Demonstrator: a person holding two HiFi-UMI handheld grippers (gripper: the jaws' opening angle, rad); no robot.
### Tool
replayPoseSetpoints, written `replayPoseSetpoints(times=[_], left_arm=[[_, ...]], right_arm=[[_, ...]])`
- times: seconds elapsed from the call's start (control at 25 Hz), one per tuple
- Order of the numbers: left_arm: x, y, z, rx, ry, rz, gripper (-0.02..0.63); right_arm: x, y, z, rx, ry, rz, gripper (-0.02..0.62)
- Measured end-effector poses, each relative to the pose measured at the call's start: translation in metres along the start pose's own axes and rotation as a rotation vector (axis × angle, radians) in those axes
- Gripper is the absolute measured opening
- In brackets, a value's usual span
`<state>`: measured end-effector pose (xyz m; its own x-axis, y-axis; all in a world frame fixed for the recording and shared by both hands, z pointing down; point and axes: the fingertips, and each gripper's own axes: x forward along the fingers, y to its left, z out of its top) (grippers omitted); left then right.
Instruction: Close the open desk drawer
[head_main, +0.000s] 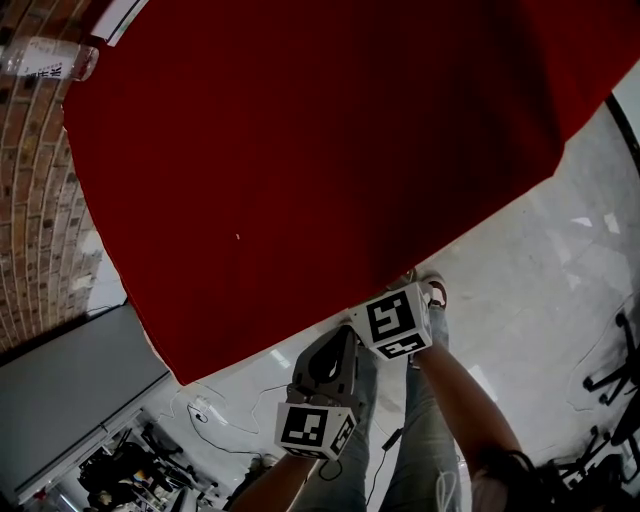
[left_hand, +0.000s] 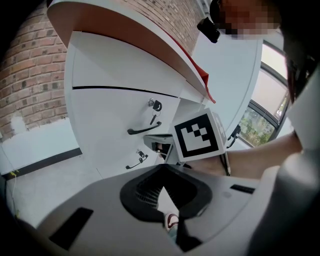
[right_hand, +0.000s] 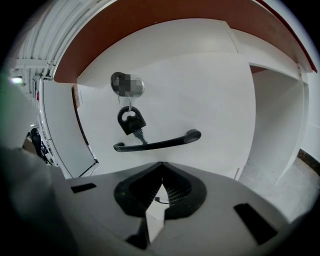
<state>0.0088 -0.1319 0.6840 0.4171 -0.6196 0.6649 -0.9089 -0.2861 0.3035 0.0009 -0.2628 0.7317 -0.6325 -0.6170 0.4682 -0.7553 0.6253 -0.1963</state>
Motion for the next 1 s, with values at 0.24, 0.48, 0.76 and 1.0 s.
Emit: replayPoseSetpoints(times=[0.24,0.48,0.76,1.0], left_arm=[[0.004,0.000,-0.001,-0.007,0.012,0.000,-0.002],[0.004,0.000,0.001,-0.005,0.003,-0.004,-0.002],[0.004,0.005,0.001,-0.005,0.000,-0.001,-0.002],[0.003,0.011,0.001,-0.008,0.005,0.016,-0.002]], right_arm=[[0.008,0.000,0.004,0.019,0.003,-0.010,-0.002],[0.006,-0.004,0.003,0.011,0.008,-0.015,-0.002],[0.013,-0.005,0.006,0.031,0.009,-0.029,-0.002],[0.017,-0.005,0.007,0.037,0.017,-0.029,-0.002]])
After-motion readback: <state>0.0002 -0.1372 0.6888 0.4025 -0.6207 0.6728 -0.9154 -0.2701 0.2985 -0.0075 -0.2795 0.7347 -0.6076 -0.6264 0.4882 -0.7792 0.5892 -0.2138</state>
